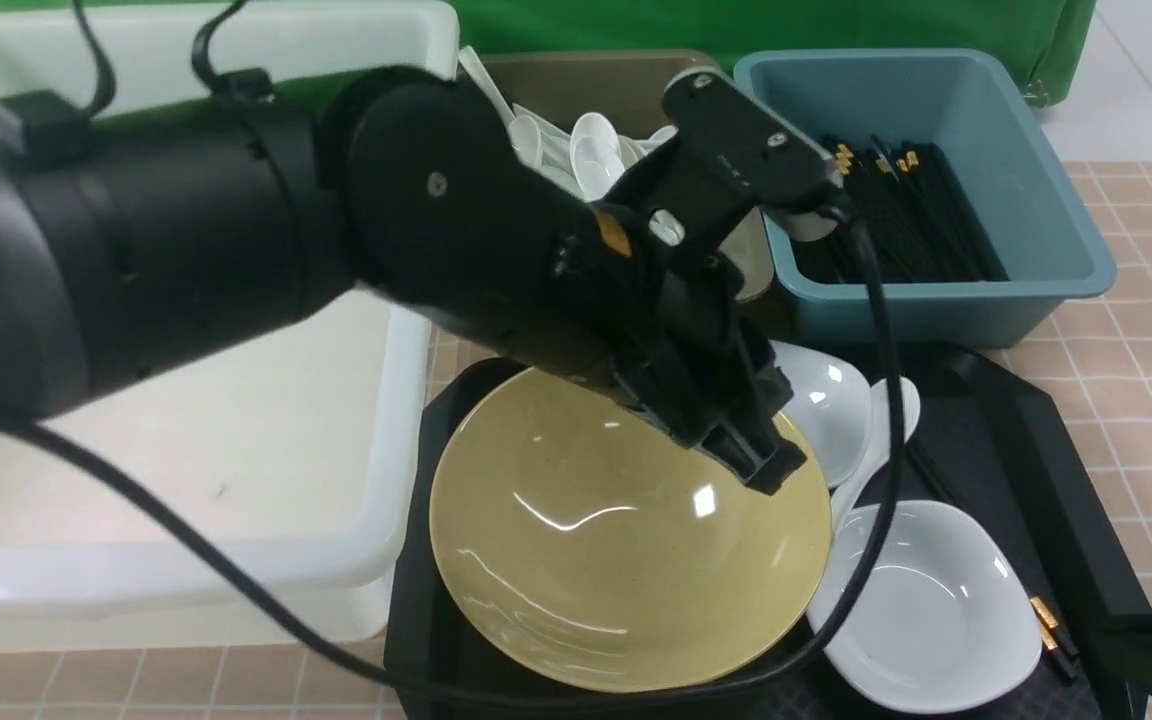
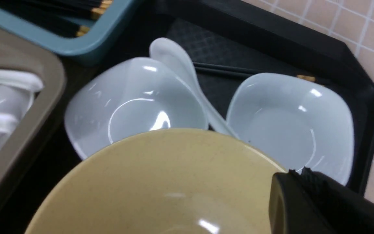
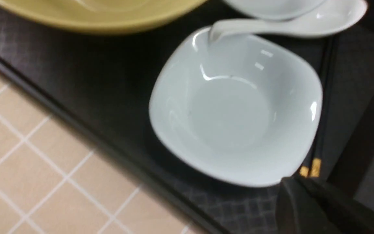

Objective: On brown table put chopsticks spoon bowls plates into blue grey white boxes.
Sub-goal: 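Grasp the large bowl on the tray by its rim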

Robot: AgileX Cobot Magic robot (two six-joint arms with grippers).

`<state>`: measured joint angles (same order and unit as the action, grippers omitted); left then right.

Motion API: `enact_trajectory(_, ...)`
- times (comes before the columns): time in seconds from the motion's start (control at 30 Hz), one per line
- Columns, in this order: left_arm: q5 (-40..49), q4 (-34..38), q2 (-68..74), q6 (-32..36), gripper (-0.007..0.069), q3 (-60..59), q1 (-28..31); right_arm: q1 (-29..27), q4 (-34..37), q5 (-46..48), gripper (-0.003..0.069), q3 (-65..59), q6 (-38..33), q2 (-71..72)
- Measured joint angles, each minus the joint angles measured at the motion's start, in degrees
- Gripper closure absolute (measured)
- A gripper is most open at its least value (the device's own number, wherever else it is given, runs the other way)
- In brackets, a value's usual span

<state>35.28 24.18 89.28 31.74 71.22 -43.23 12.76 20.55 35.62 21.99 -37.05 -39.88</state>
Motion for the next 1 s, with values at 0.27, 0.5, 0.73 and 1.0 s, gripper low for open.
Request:
enact_trajectory(0.27,-4.42,-0.26,1.32,-6.58,0.062,-2.42,0.0,0.0,-0.04,0.97,0.0612,0.0,0.47,0.0)
enact_trajectory(0.5,2.43,-0.34,6.16,-9.23,0.062,-0.07,0.28,0.0,-0.04,1.25,0.0612,0.0,1.79,0.0)
enact_trajectory(0.73,12.13,-2.84,7.49,-12.16,0.062,8.5,4.3,0.0,-0.04,3.85,0.0612,0.0,7.1,0.0)
enact_trajectory(1.0,14.02,-20.07,9.26,-15.73,0.0484,9.95,6.56,0.02,-0.04,4.6,0.0607,0.0,7.28,0.14)
